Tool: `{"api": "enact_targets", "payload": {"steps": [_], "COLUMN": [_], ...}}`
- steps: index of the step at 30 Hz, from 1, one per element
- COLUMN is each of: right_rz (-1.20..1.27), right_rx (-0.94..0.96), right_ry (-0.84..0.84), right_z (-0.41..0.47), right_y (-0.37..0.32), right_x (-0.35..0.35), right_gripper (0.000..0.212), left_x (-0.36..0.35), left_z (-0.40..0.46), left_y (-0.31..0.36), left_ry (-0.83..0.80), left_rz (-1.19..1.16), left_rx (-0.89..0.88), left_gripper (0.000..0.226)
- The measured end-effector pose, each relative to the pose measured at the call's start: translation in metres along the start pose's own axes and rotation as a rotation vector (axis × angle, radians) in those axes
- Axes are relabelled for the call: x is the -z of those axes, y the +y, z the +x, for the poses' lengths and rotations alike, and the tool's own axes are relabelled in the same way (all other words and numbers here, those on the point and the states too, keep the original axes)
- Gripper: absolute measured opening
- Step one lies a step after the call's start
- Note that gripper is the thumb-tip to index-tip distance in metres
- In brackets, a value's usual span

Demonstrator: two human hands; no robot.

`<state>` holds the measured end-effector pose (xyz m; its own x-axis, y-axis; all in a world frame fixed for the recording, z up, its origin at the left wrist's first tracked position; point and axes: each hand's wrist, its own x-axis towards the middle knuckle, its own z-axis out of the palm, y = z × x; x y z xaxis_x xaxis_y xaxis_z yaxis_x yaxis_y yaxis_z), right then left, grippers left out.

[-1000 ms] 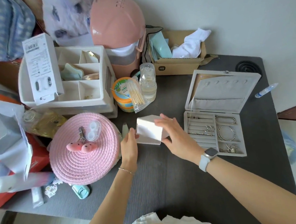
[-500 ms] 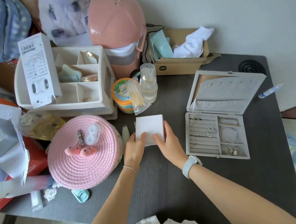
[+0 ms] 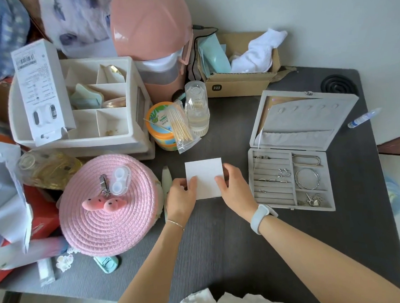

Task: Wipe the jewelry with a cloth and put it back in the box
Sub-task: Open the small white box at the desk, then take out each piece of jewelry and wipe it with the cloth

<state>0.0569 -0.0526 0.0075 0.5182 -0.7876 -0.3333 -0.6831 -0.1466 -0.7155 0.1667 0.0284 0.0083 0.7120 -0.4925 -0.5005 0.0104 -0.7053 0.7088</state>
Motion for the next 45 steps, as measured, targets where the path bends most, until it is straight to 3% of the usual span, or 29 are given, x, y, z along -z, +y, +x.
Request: {"api": "enact_targets", "payload": {"steps": [5, 10, 13, 15, 19, 22, 24, 27, 31, 36, 39, 45], "right_rz": [-0.045, -0.293, -0.204, -0.084, 0.191, 0.287, 0.377, 0.491, 0.579, 0.505, 0.526, 0.51], "right_rx": [0.054, 0.005, -0.023, 0.01, 0.07, 0.078, 0.039, -0.01, -0.066, -0.142, -0.192, -0.14], "right_ry": [-0.119, -0.134, -0.149, -0.049, 0.163, 0.082, -0.017, -0.051, 0.004, 0.179, 0.279, 0.194], "right_z": [0.007, 0.013, 0.014, 0.004, -0.034, -0.059, -0.07, -0.083, -0.093, -0.099, -0.102, -0.113], "right_y": [-0.001, 0.003, 0.004, 0.002, -0.007, -0.015, -0.018, -0.022, -0.025, -0.021, -0.016, 0.0], "right_x": [-0.001, -0.002, 0.002, 0.009, 0.032, 0.038, 0.038, 0.046, 0.056, 0.061, 0.07, 0.095], "right_gripper": [0.057, 0.056, 0.057, 0.054, 0.03, 0.019, 0.017, 0.013, 0.006, 0.014, 0.017, 0.023], "left_x": [-0.004, -0.004, 0.002, 0.011, 0.029, 0.029, 0.025, 0.016, 0.007, 0.004, 0.001, -0.02], "left_z": [0.011, 0.018, 0.01, -0.003, -0.032, -0.051, -0.061, -0.071, -0.084, -0.09, -0.094, -0.1], "left_y": [0.001, 0.004, 0.011, 0.014, 0.02, 0.028, 0.035, 0.043, 0.052, 0.053, 0.055, 0.071], "left_ry": [-0.05, -0.059, 0.029, 0.063, -0.114, -0.232, -0.228, -0.216, -0.263, -0.384, -0.52, -0.466], "left_rz": [0.006, 0.112, 0.12, 0.056, -0.317, -0.504, -0.505, -0.487, -0.508, -0.534, -0.456, -0.356], "left_rx": [-0.024, -0.026, -0.042, -0.089, -0.058, -0.025, -0.057, -0.104, -0.149, -0.153, -0.229, -0.323], "left_gripper": [0.038, 0.038, 0.044, 0.043, 0.032, 0.018, 0.008, 0.011, 0.012, 0.005, 0.026, 0.008]}}
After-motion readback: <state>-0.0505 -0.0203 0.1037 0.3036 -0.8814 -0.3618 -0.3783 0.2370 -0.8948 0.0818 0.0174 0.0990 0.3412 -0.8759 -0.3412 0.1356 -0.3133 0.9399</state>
